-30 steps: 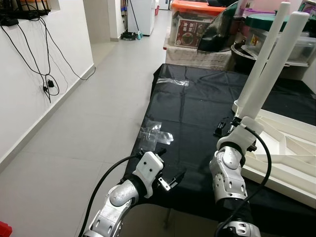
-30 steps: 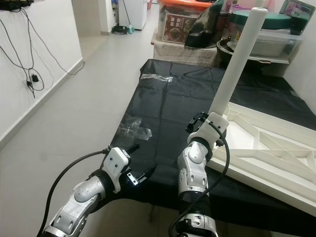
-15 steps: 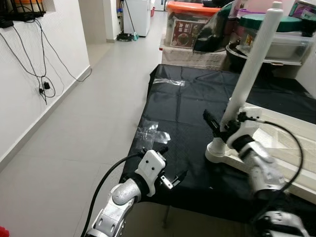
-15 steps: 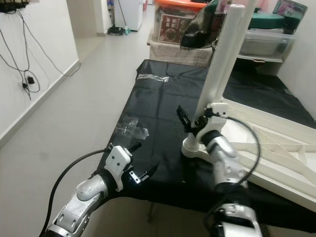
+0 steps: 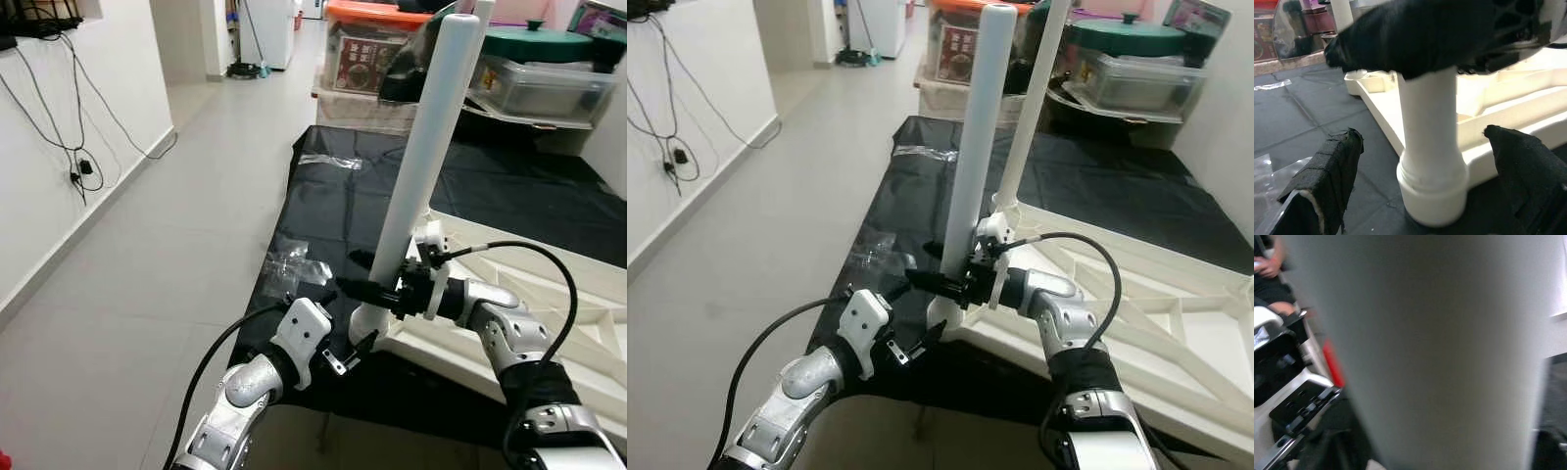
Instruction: Building children table
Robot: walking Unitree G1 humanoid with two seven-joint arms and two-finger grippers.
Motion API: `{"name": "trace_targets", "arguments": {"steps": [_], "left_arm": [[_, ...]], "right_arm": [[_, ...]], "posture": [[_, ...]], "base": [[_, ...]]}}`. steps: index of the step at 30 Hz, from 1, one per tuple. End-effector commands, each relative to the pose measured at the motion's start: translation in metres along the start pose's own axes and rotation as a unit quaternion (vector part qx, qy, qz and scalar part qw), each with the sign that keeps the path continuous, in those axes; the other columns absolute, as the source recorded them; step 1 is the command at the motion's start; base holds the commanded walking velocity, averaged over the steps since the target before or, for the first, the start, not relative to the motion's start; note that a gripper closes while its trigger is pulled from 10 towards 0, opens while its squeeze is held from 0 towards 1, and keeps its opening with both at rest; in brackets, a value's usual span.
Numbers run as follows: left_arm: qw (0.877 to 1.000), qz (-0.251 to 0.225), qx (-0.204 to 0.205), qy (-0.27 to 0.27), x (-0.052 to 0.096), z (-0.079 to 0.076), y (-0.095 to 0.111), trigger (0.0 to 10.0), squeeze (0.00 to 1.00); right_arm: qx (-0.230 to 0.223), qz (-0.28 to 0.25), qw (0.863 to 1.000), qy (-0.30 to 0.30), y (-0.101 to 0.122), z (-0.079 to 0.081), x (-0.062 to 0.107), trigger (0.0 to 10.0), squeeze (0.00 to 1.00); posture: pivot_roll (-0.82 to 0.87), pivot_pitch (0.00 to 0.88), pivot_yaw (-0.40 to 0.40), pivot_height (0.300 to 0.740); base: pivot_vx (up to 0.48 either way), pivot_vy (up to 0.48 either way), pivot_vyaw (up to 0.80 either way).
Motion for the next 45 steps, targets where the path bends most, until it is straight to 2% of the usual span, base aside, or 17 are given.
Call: {"name": "trace_targets", "arguments": {"steps": [1, 11, 14, 15, 18, 21, 23, 25, 29, 30, 32, 33, 36, 37, 39, 43, 45], "left_arm": [[1.000, 0.004, -0.002, -0.003, 0.002, -0.001, -0.003, 10.0, 0.00], [1.000, 0.006, -0.002, -0.003, 0.003, 0.000, -0.004, 10.0, 0.00], [1.000, 0.008, -0.001, -0.004, 0.003, 0.000, -0.004, 10.0, 0.00], [1.000, 0.008, -0.001, -0.004, 0.003, 0.000, -0.004, 10.0, 0.00], [1.000, 0.009, -0.002, -0.005, 0.003, 0.000, -0.005, 10.0, 0.00], [1.000, 0.009, -0.002, -0.005, 0.003, 0.000, -0.005, 10.0, 0.00], [1.000, 0.009, -0.003, -0.006, 0.003, -0.001, -0.006, 10.0, 0.00], [1.000, 0.009, -0.003, -0.006, 0.003, -0.001, -0.006, 10.0, 0.00], [1.000, 0.009, -0.003, -0.006, 0.003, -0.001, -0.006, 10.0, 0.00], [1.000, 0.009, -0.003, -0.006, 0.003, -0.001, -0.006, 10.0, 0.00], [1.000, 0.009, -0.003, -0.005, 0.003, -0.001, -0.007, 10.0, 0.00], [1.000, 0.009, -0.003, -0.005, 0.003, 0.000, -0.006, 10.0, 0.00], [1.000, 0.009, -0.002, -0.004, 0.002, 0.001, -0.006, 10.0, 0.00], [1.000, 0.009, -0.002, -0.004, 0.002, 0.002, -0.006, 10.0, 0.00], [1.000, 0.009, -0.002, -0.004, 0.002, 0.002, -0.006, 10.0, 0.00], [1.000, 0.008, -0.003, -0.005, 0.001, 0.001, -0.005, 10.0, 0.00], [1.000, 0.007, -0.003, -0.005, 0.001, 0.000, -0.005, 10.0, 0.00]], "right_arm": [[-0.016, 0.003, 1.000, 0.026, -0.008, 0.009, -0.009, 0.0, 0.00], [0.005, -0.066, 0.969, -0.240, 0.011, -0.037, 0.005, 0.0, 0.00], [-0.022, -0.051, 0.861, -0.505, 0.002, -0.076, 0.041, 0.0, 0.00], [-0.022, -0.051, 0.861, -0.505, 0.002, -0.076, 0.041, 0.0, 0.00], [-0.032, -0.023, 0.716, -0.697, -0.010, -0.081, 0.089, 0.0, 0.00], [-0.034, -0.020, 0.684, -0.728, -0.012, -0.077, 0.098, 0.0, 0.00], [-0.041, -0.025, 0.622, -0.782, -0.015, -0.063, 0.105, 0.0, 0.00], [-0.044, -0.026, 0.600, -0.799, -0.017, -0.055, 0.100, 0.0, 0.00], [-0.046, -0.025, 0.603, -0.796, -0.019, -0.054, 0.089, 0.4, 0.00], [-0.045, -0.022, 0.615, -0.787, -0.020, -0.054, 0.081, 10.0, 0.00], [-0.044, -0.021, 0.619, -0.784, -0.021, -0.054, 0.076, 10.0, 0.00], [-0.047, -0.030, 0.630, -0.775, -0.021, -0.056, 0.071, 10.0, 1.00], [-0.025, -0.054, 0.677, -0.733, -0.014, -0.062, 0.058, 10.0, 0.88], [-0.034, -0.066, 0.698, -0.713, -0.013, -0.063, 0.052, 10.0, 0.00], [-0.034, -0.066, 0.698, -0.713, -0.013, -0.063, 0.052, 10.0, 0.00], [-0.036, -0.093, 0.757, -0.646, -0.003, -0.071, 0.056, 10.0, 0.00], [-0.024, -0.105, 0.810, -0.576, 0.009, -0.077, 0.063, 10.0, 0.00]], "posture": [[0.16, 0.000, -0.118, 0.740], [0.14, 0.000, -0.106, 0.740], [0.13, 0.000, -0.095, 0.740], [0.13, 0.000, -0.095, 0.740], [0.13, 0.000, -0.091, 0.740], [0.13, 0.000, -0.091, 0.740], [0.13, 0.000, -0.093, 0.740], [0.13, 0.000, -0.095, 0.740], [0.13, 0.000, -0.097, 0.740], [0.13, 0.000, -0.097, 0.740], [0.13, 0.000, -0.097, 0.740], [0.13, 0.000, -0.097, 0.740], [0.12, 0.000, -0.095, 0.740], [0.12, 0.000, -0.092, 0.740], [0.12, 0.000, -0.092, 0.740], [0.12, 0.000, -0.092, 0.740], [0.12, 0.000, -0.094, 0.740]], "base": [[0.000, 0.000, 0.00], [0.000, 0.000, 0.00], [0.000, 0.000, 0.00], [0.000, 0.000, 0.00], [0.000, 0.000, 0.00], [0.000, 0.000, 0.00], [0.000, 0.000, 0.00], [0.000, 0.000, 0.00], [0.000, 0.000, 0.00], [0.000, 0.000, 0.00], [0.000, 0.000, 0.00], [0.000, 0.000, 0.00], [0.000, 0.000, 0.00], [0.000, 0.000, 0.00], [0.000, 0.000, 0.00], [0.000, 0.000, 0.00], [0.000, 0.000, 0.00]]}}
Point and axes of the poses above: a point about 5 cm out from each wrist's last joint towards the gripper, its own x axis pointing back from the gripper into the wrist, its own y axis along the axis of the wrist's last joint, z = x × y, the point moved 4 cm from there along -x, pointing out of the wrist towards the gripper, and after that the axes turned 8 degrees about x, right-handed, at the moved point
